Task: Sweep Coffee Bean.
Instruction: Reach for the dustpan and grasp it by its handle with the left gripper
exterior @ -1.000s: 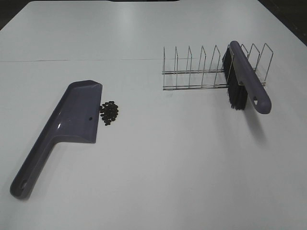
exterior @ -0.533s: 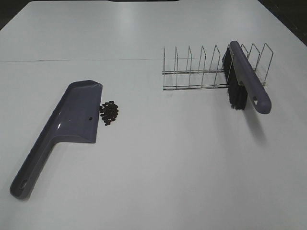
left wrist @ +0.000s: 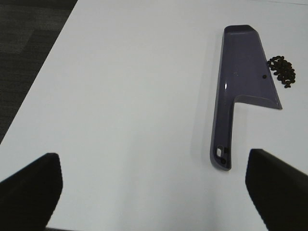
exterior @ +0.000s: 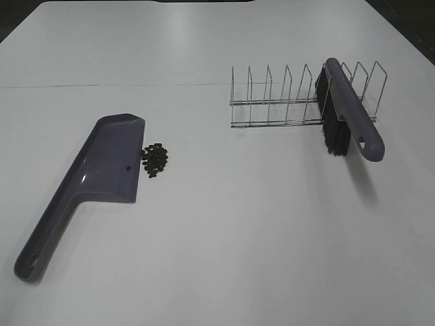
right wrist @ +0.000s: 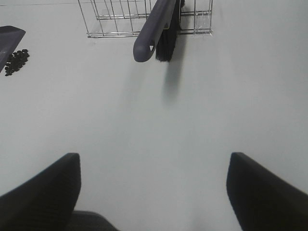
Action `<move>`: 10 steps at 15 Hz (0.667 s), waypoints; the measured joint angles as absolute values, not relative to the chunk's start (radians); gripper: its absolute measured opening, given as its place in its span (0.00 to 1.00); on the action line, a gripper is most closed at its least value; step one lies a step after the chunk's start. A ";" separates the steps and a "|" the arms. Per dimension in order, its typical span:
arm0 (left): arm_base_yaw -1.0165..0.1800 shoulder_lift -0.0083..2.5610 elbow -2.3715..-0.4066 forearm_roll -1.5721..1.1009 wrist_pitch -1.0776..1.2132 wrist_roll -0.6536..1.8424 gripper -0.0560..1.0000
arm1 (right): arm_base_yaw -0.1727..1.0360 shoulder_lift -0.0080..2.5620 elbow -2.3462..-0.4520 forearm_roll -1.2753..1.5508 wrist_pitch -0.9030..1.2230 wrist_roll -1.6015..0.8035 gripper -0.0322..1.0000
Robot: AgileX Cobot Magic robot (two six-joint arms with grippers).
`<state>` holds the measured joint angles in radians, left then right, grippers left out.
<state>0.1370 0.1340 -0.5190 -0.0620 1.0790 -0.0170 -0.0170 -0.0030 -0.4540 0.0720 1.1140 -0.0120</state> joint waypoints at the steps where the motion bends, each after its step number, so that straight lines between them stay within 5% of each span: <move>1: 0.137 0.163 -0.519 -0.062 1.079 -0.017 0.94 | -0.017 -0.003 -0.454 0.072 1.114 -0.012 0.76; 10: 0.137 0.678 -0.518 -0.065 1.075 -0.017 0.94 | -0.017 -0.003 -0.454 0.072 1.114 -0.012 0.76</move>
<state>0.1370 0.6780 -0.5180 -0.0650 1.0750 -0.0170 -0.0170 -0.0030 -0.4540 0.0720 1.1140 -0.0120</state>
